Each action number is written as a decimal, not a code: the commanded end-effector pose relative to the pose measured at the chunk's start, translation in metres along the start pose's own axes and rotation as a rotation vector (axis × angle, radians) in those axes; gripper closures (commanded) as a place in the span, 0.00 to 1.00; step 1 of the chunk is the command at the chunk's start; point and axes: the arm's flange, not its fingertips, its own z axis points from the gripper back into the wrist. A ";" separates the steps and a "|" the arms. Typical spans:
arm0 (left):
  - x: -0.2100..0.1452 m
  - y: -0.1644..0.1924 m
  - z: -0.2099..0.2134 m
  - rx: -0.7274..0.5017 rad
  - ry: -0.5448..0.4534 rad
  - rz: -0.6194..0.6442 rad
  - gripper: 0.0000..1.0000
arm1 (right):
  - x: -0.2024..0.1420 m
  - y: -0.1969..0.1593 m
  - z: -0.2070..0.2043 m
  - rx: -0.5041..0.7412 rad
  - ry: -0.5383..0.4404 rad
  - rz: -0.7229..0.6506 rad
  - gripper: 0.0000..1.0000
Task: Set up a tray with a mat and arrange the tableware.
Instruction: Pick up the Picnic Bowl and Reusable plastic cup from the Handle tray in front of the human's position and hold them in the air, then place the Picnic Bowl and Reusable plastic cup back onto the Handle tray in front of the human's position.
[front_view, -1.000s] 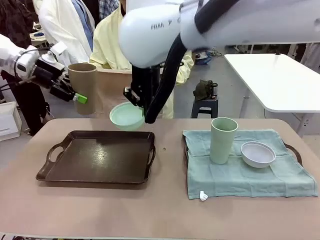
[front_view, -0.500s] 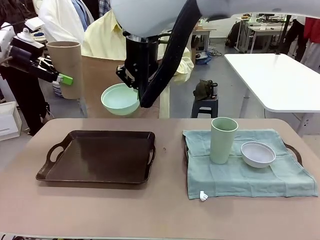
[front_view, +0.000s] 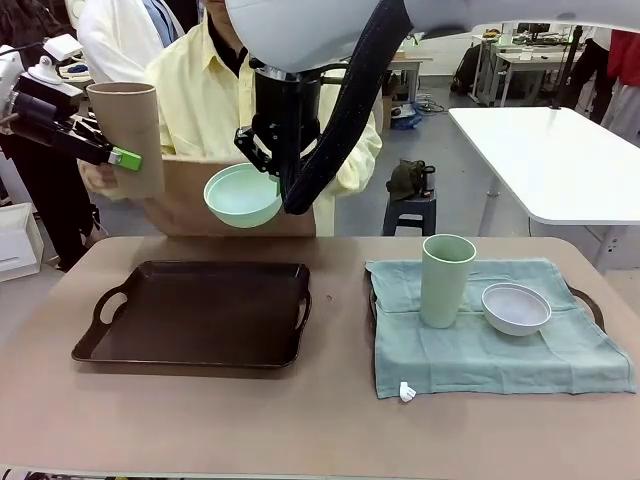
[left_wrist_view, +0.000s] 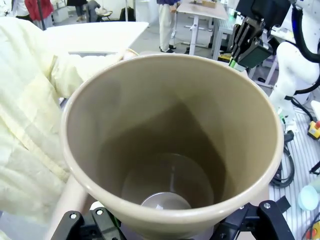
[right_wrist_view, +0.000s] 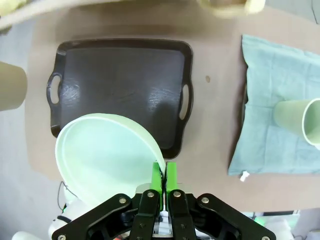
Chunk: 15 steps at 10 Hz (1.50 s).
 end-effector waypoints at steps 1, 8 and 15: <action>0.004 0.001 0.001 0.002 0.000 -0.009 0.34 | 0.002 0.000 0.002 -0.004 0.003 -0.003 1.00; 0.004 0.001 0.001 0.002 0.000 -0.009 0.34 | 0.002 0.000 0.002 -0.004 0.003 -0.003 1.00; 0.004 0.001 0.001 0.002 0.000 -0.009 0.34 | 0.002 0.000 0.002 -0.004 0.003 -0.003 1.00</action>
